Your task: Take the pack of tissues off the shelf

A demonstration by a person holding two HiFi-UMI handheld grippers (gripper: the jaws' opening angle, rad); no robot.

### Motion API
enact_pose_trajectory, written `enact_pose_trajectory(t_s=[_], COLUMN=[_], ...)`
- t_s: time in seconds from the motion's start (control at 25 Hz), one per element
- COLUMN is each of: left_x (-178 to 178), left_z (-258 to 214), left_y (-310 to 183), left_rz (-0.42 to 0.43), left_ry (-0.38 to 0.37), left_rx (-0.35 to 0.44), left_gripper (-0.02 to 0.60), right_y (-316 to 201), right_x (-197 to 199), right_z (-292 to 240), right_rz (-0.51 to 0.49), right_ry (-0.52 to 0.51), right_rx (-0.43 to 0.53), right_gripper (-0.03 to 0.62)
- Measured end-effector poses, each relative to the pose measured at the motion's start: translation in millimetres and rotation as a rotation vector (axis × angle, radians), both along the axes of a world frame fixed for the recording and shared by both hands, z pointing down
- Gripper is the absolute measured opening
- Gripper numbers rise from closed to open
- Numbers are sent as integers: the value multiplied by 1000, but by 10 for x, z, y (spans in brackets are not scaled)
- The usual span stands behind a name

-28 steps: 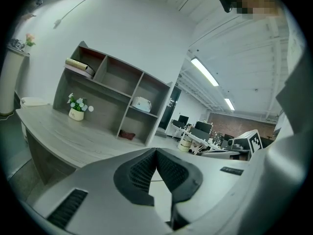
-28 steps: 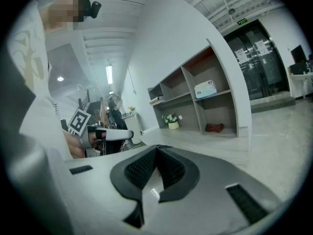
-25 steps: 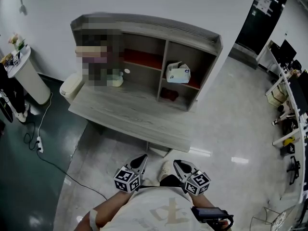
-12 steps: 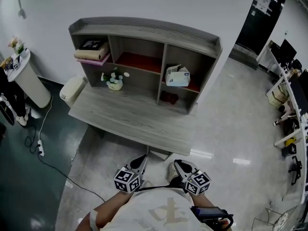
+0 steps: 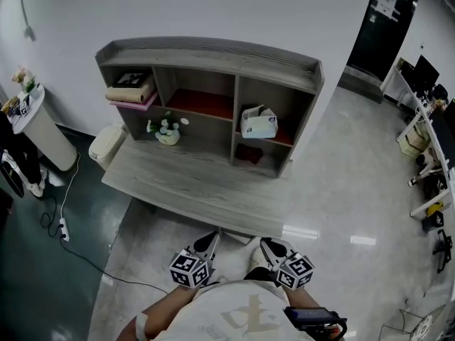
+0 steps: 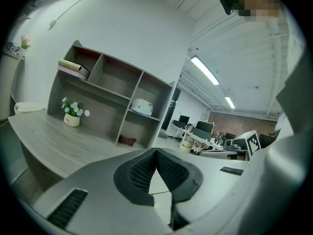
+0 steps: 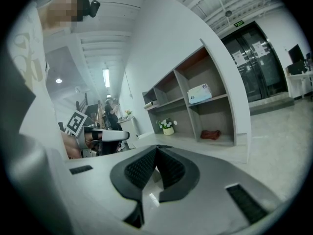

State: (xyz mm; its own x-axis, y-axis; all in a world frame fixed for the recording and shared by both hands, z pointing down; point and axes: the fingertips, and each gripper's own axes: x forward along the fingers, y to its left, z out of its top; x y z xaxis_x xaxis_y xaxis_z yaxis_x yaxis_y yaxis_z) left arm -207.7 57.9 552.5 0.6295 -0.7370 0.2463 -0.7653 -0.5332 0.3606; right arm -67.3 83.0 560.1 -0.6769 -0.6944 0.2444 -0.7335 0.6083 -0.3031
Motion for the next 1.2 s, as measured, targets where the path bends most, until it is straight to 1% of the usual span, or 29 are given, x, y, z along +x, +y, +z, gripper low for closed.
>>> enact_pose_trajectory(t_s=[0.44, 0.68, 0.92, 1.04, 1.2], left_x=[113, 138, 252, 299, 267], left_z=[-6, -16, -2, -39, -80], left_y=[-284, -449, -642, -784, -995], left_rz=[25, 18, 17, 10, -24], left_ry=[-25, -32, -38, -39, -38], left_rx=[-3, -9, -17, -11, -6], left_gripper=[13, 12, 12, 13, 12], right_y=[-257, -452, -646, -797, -991], right_x=[108, 159, 280, 375, 468], right_z=[89, 78, 91, 74, 55], right_rz=[24, 19, 18, 21, 25], right_ry=[-21, -23, -28, -27, -27], right_rx=[-20, -20, -25, -21, -22], right_gripper=[5, 5, 5, 5, 5])
